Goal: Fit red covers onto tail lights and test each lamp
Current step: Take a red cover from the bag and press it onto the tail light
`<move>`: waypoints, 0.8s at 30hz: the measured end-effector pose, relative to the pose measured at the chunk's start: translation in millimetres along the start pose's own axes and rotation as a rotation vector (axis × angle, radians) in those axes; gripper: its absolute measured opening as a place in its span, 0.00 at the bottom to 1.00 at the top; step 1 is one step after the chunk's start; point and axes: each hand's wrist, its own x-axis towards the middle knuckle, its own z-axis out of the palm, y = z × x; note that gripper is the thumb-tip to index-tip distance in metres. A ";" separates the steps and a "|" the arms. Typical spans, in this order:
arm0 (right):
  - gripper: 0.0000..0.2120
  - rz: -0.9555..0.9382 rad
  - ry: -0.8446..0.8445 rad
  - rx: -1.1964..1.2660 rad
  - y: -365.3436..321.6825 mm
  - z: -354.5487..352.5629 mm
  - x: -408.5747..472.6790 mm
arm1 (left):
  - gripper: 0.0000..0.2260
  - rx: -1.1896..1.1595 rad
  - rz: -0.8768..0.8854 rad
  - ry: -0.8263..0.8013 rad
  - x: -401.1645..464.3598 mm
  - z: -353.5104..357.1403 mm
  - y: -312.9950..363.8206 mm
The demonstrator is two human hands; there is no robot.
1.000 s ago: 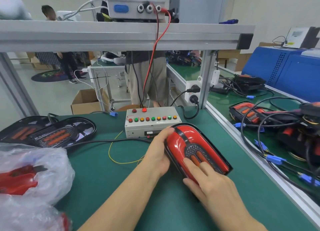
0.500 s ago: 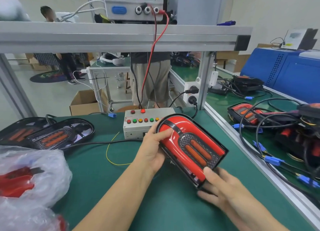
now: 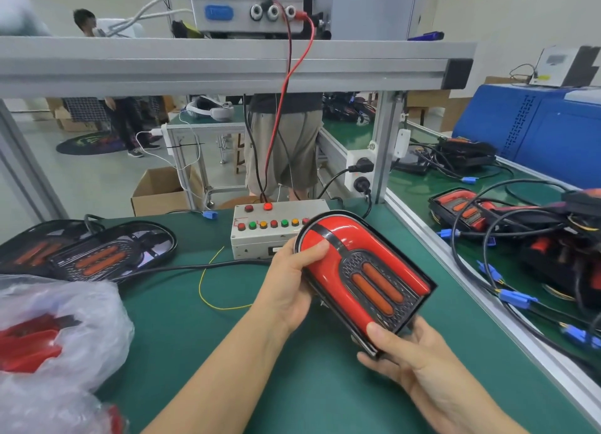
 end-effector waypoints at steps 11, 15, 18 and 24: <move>0.29 -0.070 0.119 -0.068 6.2 3.2 -2.8 | 0.11 -0.008 -0.029 0.061 5.5 -0.1 -10.5; 0.29 -0.093 0.141 -0.024 8.2 5.0 -1.3 | 0.19 -0.007 -0.022 0.068 4.8 7.5 -11.3; 0.31 -0.145 0.160 -0.001 4.9 7.6 2.4 | 0.25 -0.034 -0.015 0.056 -3.4 18.9 -24.2; 0.38 -0.141 0.115 -0.053 -1.6 2.8 -1.0 | 0.10 -0.136 -0.049 0.048 -11.3 35.0 -39.0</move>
